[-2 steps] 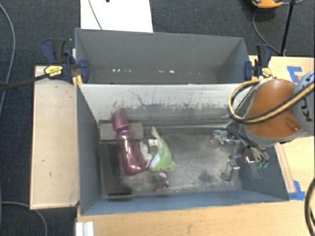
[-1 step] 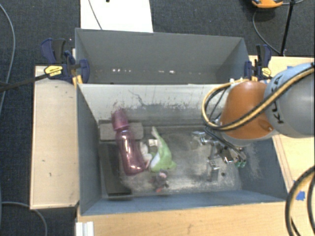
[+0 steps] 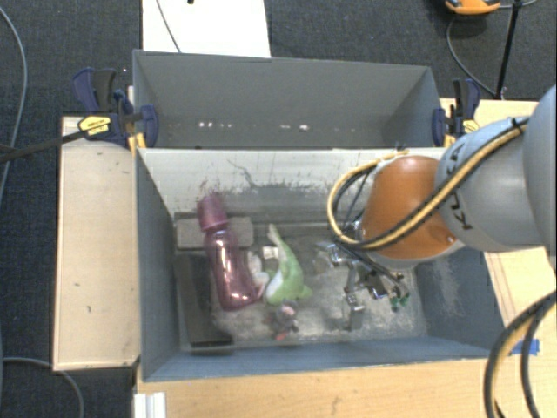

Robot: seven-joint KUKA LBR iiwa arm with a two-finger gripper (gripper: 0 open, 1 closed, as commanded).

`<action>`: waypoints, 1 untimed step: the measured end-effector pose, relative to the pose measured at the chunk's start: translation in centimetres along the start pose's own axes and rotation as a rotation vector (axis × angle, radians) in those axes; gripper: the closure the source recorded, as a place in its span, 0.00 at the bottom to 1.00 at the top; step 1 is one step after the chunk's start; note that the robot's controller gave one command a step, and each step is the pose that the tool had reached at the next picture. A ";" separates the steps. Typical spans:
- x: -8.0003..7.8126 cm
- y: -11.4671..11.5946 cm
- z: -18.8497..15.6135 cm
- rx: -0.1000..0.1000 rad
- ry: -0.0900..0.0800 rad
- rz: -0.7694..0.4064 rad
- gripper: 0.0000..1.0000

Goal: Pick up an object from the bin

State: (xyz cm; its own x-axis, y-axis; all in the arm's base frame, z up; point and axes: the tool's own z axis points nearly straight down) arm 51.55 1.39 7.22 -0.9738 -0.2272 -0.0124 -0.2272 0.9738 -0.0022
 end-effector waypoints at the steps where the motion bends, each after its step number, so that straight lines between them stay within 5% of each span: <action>1: -1.3 0.7 -4.5 0.000 0.009 0.014 0.00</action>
Offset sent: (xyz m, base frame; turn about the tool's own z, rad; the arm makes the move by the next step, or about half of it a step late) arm -0.0189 0.1155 0.0694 -0.1345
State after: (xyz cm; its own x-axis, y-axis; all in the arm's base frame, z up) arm 52.59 2.37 11.74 -0.9769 -0.2137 -0.0034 -0.2137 0.9769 -0.0016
